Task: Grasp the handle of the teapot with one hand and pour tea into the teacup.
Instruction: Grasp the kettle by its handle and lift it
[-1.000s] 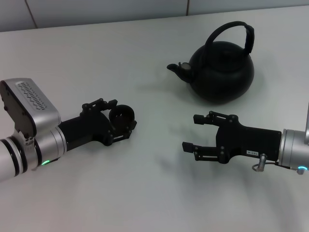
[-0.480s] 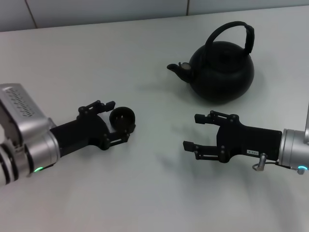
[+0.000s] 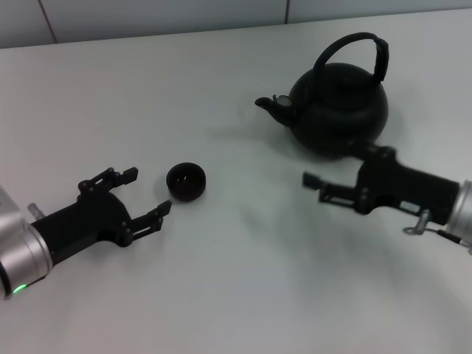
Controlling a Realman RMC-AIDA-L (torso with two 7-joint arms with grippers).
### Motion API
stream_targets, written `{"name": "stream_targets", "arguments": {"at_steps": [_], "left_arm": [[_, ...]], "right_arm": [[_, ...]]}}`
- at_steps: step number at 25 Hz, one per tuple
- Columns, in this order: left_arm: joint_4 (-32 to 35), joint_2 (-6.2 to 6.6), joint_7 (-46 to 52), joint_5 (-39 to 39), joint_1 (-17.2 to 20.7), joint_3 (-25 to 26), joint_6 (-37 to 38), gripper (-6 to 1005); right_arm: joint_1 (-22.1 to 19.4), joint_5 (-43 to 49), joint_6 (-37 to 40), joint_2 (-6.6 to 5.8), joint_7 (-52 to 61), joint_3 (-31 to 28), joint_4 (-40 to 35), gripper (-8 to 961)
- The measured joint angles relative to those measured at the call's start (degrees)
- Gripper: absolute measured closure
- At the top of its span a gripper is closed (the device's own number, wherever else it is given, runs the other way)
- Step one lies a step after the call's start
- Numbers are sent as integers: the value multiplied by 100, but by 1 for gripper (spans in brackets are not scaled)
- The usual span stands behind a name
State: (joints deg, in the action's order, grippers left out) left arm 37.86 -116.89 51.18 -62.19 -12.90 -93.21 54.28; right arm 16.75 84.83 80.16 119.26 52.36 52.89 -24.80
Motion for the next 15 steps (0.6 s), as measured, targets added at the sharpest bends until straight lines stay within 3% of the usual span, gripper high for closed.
{"name": "stream_targets", "arguments": {"at_steps": [7,15], "left_arm": [[190,32,9,-39,268,-39,28,189],[204,-28,143,-437,269,34,17,189]], "right_arm": [[-218,-431,205,-10,-678,-1212,438,130],[41,-476,98,-5,-1179,-2597,939,130]]}}
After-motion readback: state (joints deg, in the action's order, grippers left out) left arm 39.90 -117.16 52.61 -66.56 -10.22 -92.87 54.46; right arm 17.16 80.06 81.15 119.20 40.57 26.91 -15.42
